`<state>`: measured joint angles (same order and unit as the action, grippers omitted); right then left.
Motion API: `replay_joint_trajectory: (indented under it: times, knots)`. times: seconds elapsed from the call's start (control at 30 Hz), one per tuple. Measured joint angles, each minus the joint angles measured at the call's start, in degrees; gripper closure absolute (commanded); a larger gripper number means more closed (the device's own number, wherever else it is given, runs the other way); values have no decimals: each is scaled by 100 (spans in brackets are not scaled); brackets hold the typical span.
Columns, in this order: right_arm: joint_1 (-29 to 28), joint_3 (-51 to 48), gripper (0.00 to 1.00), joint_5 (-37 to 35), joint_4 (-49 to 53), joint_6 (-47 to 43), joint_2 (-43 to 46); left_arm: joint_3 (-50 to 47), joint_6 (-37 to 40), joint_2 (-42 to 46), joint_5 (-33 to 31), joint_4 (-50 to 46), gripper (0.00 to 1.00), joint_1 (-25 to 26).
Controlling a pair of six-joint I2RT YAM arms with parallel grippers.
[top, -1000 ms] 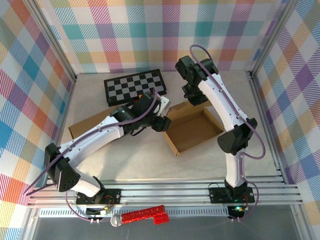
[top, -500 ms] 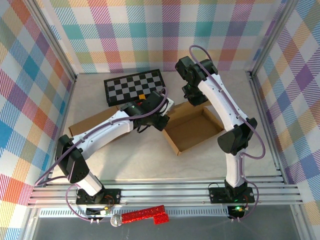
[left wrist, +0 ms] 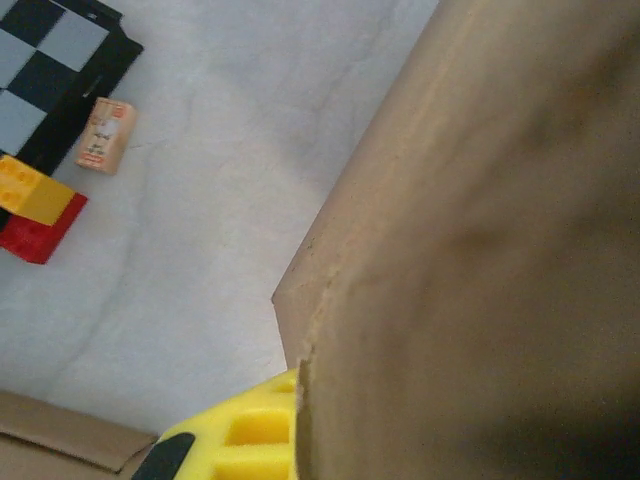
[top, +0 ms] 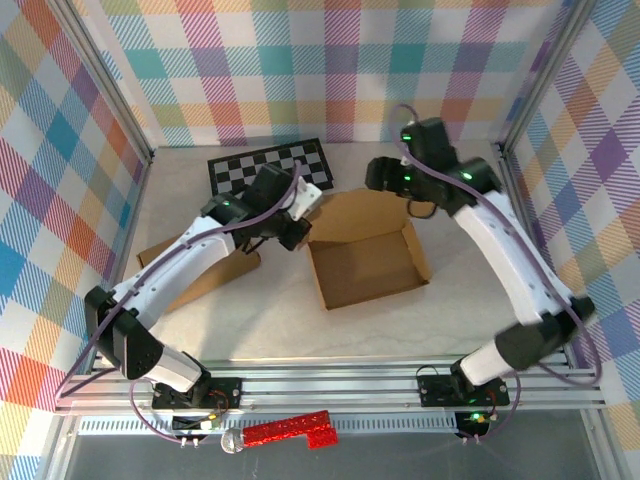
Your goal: Fold the paper box
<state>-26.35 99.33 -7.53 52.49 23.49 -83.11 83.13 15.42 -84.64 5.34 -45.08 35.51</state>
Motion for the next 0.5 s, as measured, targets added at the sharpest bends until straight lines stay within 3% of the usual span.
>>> replay_joint_trajectory:
  times: [0.13,0.23,0.5]
  knots:
    - [1093,-874,21,940,-590,-1504,874,-20,638,103,350,-122,100,-448]
    - [1696,-1349,22,1528,-754,-2398,1010,-17,1001,42,503,-160,100,-693]
    - [1950,-2822,20,2059,-1261,-3818,745,-4,1545,-426,592,-131,100,-962]
